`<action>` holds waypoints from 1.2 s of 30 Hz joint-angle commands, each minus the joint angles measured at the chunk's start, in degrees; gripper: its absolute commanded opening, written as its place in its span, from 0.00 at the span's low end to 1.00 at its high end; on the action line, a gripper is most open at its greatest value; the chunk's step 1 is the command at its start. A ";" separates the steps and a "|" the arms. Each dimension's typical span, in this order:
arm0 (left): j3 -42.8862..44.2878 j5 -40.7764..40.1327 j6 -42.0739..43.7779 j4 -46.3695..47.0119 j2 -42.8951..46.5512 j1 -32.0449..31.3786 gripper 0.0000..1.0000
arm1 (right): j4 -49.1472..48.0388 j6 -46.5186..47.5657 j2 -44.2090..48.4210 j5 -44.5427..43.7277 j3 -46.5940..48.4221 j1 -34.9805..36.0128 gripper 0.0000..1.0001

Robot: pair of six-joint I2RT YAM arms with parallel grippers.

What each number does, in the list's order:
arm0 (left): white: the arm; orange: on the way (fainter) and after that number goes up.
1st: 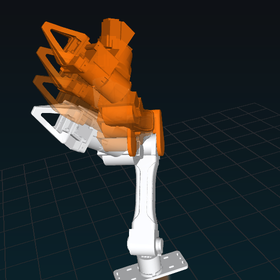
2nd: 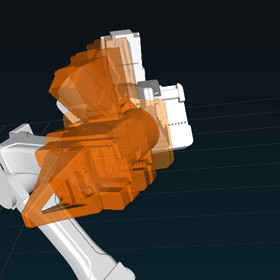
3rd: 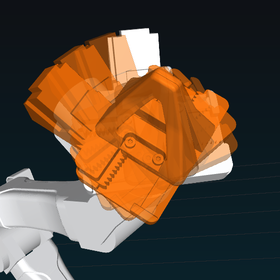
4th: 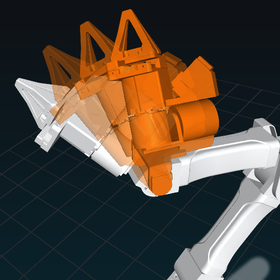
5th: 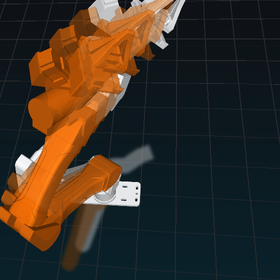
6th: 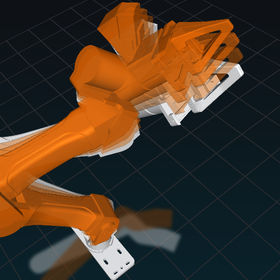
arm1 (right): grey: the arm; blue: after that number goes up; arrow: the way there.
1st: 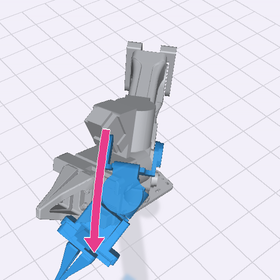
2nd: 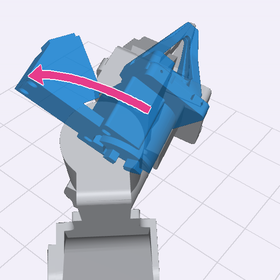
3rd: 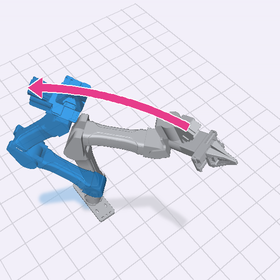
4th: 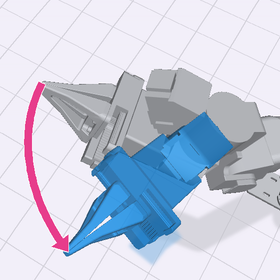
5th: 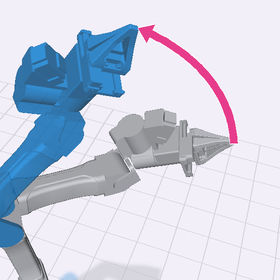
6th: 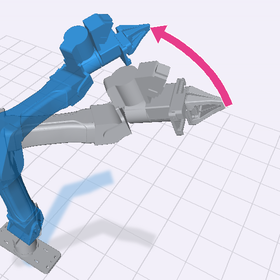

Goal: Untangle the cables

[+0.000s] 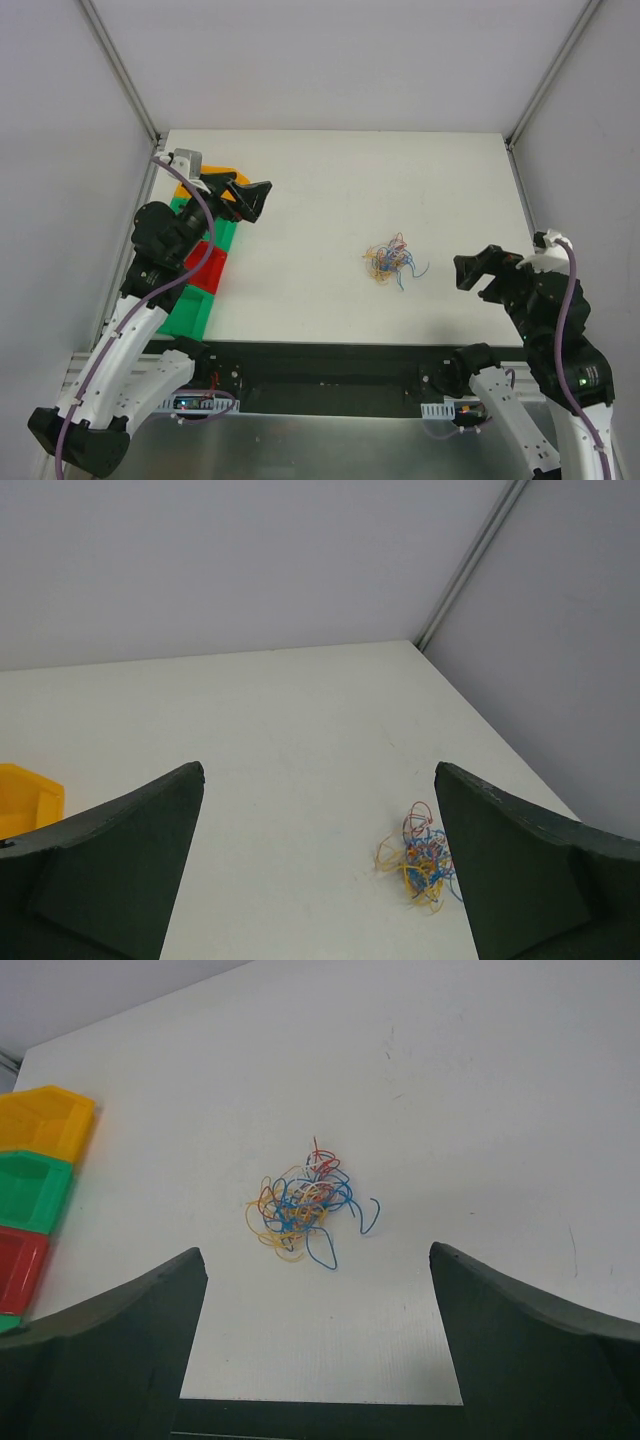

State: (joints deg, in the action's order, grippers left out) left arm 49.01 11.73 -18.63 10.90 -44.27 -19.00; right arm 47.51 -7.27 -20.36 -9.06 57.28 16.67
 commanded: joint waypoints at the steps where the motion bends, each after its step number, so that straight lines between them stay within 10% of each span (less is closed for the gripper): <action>1: 1.26 1.55 -1.23 2.73 0.06 0.72 0.99 | 0.58 -1.70 -3.54 0.27 -1.28 -0.32 0.96; 19: 2.14 3.74 -2.46 1.76 -2.74 0.90 0.99 | -8.47 -5.65 -11.80 5.45 -10.86 -0.32 0.96; 36: 16.54 28.95 -10.54 -12.72 -30.59 1.16 0.94 | -32.73 -9.25 -48.09 17.06 -11.58 2.49 0.96</action>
State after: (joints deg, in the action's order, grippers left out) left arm 60.31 30.85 -26.13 2.37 -70.24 -18.63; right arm 21.98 -14.48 -64.16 5.96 42.72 17.26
